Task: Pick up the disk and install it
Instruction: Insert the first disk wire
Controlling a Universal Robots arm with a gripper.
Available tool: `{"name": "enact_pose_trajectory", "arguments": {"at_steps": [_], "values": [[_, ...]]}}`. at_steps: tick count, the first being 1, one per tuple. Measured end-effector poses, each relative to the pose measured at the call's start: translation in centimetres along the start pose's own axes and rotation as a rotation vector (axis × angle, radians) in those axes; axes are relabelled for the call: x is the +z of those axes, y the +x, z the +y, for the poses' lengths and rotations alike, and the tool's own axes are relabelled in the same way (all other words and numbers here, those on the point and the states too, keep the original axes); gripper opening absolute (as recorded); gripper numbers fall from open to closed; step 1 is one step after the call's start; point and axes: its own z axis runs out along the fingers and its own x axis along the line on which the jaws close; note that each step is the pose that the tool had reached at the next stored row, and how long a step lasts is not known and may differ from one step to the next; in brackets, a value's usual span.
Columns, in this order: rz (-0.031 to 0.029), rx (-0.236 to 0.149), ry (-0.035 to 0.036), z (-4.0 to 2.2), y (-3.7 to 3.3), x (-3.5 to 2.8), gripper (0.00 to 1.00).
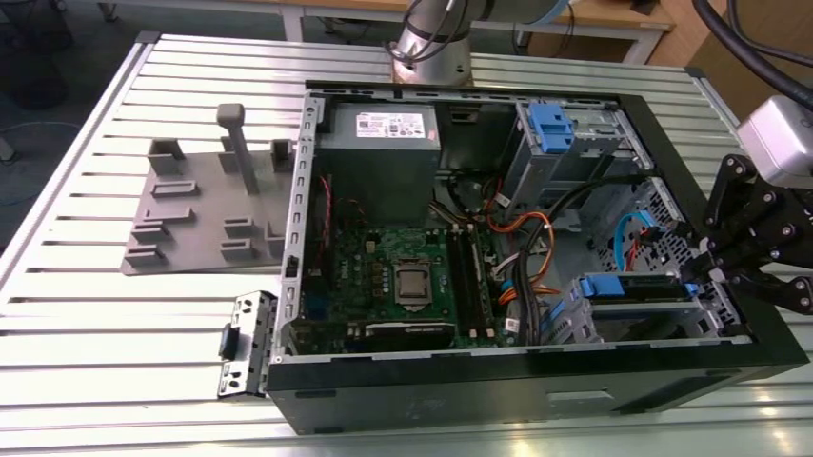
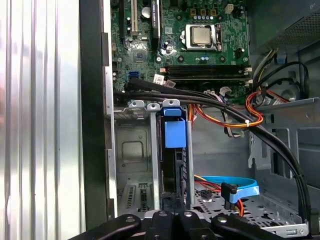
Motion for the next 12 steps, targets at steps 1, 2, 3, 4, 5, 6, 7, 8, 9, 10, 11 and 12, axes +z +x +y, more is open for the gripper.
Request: {"name": "enact_pose_trajectory", "arguments": {"at_steps": [1, 2, 3, 4, 5, 6, 7, 8, 9, 10, 11, 12], "values": [[0.0, 0.0, 0.0, 0.0, 0.0, 0.0, 0.11], [0.0, 0.0, 0.0, 0.0, 0.0, 0.0, 0.11], [0.0, 0.0, 0.0, 0.0, 0.0, 0.0, 0.17], [0.0, 0.0, 0.0, 0.0, 0.0, 0.0, 0.17], [0.0, 0.0, 0.0, 0.0, 0.0, 0.01, 0.23], [0.0, 0.0, 0.0, 0.0, 0.0, 0.01, 0.29], [0.0, 0.0, 0.0, 0.0, 0.0, 0.01, 0.29], [0.0, 0.0, 0.0, 0.0, 0.0, 0.01, 0.35], [0.0, 0.0, 0.0, 0.0, 0.0, 0.01, 0.35], [0.0, 0.0, 0.0001, 0.0, 0.0, 0.01, 0.41], [-0.0003, 0.0, 0.0, 0.0, -0.01, 0.03, 0.41], [-0.0003, 0.0, 0.0, 0.0, -0.07, 0.04, 0.41]]}}
